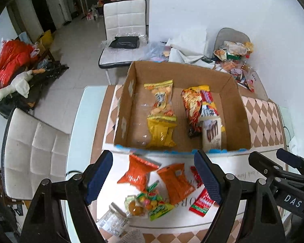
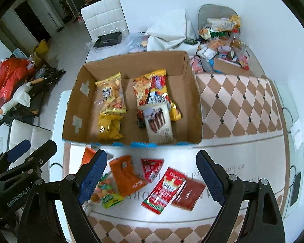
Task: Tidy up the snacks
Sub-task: 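Grasp the white bag with the left tool while the right tool grasps the red spicy strip packet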
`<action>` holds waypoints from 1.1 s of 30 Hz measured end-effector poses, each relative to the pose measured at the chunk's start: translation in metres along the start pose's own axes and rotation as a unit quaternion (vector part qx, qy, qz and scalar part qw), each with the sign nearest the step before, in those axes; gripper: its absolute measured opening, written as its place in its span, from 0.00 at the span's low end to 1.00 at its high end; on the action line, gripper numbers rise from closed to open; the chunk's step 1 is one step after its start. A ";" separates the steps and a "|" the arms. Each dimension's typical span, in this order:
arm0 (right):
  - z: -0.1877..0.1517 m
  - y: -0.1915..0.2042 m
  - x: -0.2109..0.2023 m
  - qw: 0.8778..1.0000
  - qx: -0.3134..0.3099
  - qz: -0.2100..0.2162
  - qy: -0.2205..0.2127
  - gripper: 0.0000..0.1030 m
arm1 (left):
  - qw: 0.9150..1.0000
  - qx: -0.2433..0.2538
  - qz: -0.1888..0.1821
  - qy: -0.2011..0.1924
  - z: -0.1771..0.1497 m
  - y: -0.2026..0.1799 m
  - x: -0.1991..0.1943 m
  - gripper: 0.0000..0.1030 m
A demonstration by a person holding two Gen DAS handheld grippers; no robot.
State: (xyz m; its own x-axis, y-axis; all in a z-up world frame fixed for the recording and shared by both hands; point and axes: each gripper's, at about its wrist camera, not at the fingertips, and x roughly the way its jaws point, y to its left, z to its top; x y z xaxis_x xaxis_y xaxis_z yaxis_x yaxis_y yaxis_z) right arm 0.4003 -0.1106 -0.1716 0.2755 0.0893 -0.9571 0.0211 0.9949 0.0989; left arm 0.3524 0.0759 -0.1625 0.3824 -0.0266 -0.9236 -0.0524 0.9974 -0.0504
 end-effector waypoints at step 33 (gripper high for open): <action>-0.136 -0.057 0.220 0.957 0.146 -0.024 0.251 0.89 | 0.959 0.058 0.069 0.267 -0.197 0.073 0.160 0.79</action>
State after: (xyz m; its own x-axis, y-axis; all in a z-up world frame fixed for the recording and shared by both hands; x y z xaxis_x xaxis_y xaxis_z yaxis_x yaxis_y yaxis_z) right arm 0.3288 -0.1408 -0.4246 -0.2273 0.1285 -0.9653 0.3104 0.9491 0.0532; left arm 0.2284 0.1314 -0.3892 -0.1499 0.1055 -0.9830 0.0458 0.9940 0.0997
